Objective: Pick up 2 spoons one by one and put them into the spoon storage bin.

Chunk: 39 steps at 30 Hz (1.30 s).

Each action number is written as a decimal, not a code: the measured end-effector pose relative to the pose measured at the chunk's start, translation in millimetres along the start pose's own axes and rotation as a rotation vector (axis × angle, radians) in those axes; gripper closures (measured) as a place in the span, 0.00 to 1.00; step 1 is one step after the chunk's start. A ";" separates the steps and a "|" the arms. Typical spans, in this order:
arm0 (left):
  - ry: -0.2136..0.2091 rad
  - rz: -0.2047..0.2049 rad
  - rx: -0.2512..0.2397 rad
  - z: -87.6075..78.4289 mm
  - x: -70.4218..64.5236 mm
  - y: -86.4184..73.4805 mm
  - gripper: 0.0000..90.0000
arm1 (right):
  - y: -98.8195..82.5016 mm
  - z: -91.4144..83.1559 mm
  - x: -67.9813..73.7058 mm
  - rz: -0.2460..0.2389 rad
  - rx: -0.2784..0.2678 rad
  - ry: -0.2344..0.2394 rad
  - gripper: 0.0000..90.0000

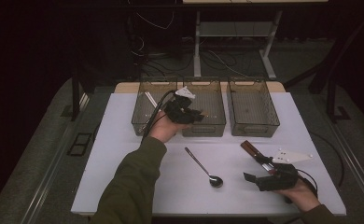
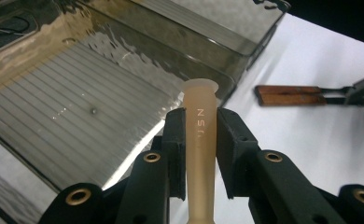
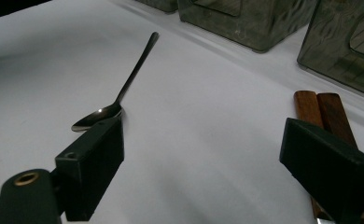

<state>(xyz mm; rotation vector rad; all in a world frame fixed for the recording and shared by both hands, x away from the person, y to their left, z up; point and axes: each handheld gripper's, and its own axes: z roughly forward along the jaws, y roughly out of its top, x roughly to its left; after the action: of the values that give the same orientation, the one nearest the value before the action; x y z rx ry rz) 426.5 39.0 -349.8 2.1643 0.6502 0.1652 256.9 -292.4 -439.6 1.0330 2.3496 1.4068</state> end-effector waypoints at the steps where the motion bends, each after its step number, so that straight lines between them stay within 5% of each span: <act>1: 0.002 -0.008 -0.001 2.0 1.4 1.9 0.82 | 0.0 -0.1 -0.1 0.002 -0.004 0.002 0.15; 17: 0.073 -0.010 0.008 28.8 25.8 37.4 0.82 | -0.2 0.1 1.6 -0.004 -0.005 0.003 0.15; 25: 0.106 -0.065 0.027 48.1 37.0 32.3 0.82 | -0.4 -1.9 2.6 -0.004 -0.012 -0.002 0.15; 39: 0.142 -0.078 0.111 71.4 37.6 22.4 0.81 | -0.5 -3.7 2.3 -0.001 -0.020 -0.002 0.15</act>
<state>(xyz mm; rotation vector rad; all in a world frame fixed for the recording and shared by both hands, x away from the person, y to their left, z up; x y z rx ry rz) 491.5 -3.2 -381.7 2.2438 0.8408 0.2475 253.1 -293.6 -437.7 1.0272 2.3294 1.4255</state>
